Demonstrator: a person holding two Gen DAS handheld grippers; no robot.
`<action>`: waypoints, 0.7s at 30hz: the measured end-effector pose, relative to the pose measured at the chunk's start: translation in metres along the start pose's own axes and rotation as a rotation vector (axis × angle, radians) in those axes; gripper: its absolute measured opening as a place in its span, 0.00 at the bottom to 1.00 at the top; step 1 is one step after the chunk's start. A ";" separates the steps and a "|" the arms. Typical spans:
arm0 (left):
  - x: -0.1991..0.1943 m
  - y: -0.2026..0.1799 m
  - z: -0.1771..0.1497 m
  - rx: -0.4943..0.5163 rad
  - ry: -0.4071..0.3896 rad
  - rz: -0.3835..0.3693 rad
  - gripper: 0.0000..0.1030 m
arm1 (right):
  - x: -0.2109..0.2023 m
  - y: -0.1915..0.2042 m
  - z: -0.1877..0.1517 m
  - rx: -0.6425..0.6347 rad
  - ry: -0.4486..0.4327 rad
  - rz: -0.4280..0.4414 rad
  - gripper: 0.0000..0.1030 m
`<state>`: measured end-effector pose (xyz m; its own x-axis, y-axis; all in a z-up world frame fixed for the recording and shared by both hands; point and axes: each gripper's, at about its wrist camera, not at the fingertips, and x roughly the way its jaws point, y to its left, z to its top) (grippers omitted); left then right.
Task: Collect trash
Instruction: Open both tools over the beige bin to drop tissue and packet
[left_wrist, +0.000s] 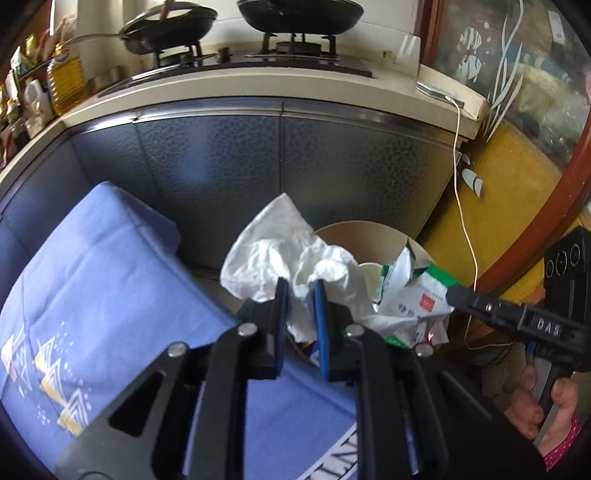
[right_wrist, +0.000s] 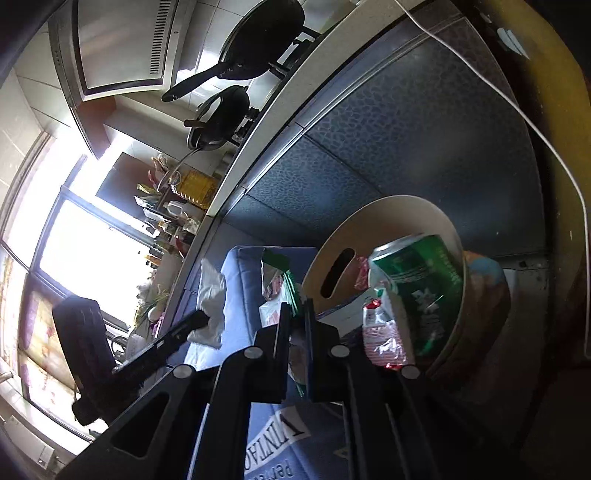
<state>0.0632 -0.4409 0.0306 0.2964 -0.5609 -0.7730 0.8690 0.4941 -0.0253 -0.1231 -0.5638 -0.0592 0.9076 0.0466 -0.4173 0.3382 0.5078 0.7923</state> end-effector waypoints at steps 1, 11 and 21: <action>0.010 -0.005 0.006 0.013 0.010 -0.007 0.13 | 0.001 -0.002 -0.001 -0.018 -0.001 -0.020 0.06; 0.092 -0.023 0.025 0.030 0.172 -0.107 0.13 | 0.010 -0.004 -0.005 -0.186 -0.008 -0.157 0.06; 0.121 -0.022 0.012 0.004 0.277 -0.082 0.35 | 0.017 0.002 -0.010 -0.264 -0.001 -0.154 0.08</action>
<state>0.0852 -0.5280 -0.0548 0.1061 -0.3953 -0.9124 0.8871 0.4522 -0.0928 -0.1096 -0.5533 -0.0696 0.8510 -0.0487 -0.5230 0.3954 0.7148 0.5768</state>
